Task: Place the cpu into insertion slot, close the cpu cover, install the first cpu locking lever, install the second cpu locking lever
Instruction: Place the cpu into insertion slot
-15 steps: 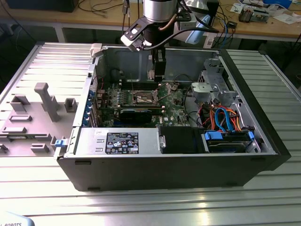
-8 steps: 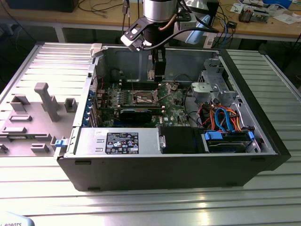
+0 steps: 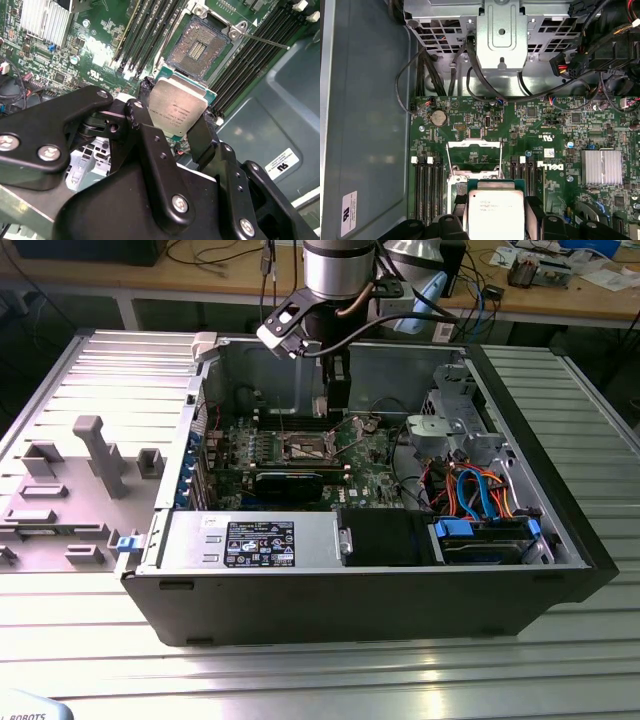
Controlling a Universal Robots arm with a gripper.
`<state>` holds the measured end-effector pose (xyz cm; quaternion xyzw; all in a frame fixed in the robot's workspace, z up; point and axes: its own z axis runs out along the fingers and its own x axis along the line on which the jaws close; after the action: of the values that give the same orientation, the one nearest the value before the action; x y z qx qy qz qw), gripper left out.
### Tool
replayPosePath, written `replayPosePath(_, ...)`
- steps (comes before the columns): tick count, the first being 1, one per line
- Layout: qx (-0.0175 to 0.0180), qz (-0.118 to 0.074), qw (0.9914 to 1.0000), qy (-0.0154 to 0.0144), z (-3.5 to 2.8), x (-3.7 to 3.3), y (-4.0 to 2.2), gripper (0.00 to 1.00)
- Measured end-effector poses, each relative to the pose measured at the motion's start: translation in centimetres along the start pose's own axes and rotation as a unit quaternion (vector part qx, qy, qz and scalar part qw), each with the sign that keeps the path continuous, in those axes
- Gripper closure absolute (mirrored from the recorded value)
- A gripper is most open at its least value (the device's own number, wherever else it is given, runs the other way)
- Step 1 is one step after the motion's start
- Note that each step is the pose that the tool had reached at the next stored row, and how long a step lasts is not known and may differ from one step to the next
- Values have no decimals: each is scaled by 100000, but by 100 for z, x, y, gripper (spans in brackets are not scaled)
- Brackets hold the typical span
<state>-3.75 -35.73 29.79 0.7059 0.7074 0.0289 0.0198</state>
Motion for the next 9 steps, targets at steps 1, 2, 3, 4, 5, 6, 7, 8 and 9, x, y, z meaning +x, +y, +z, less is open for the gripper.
replayPosePath(1,0,3,100000,7,0,0,0,46)
replayPosePath(2,-1,3,100000,10,0,0,0,46)
replayPosePath(3,-1,1,100000,9,2,0,0,46)
replayPosePath(4,-4,1,100000,17,10,0,-1,46)
replayPosePath(5,1,-13,100000,22,17,0,-2,46)
replayPosePath(6,4,-20,100000,36,26,0,-6,46)
replayPosePath(7,3,-39,100000,79,35,0,-9,46)
replayPosePath(8,4,-67,100000,114,51,0,-16,46)
replayPosePath(9,1,-95,100000,148,62,0,-24,46)
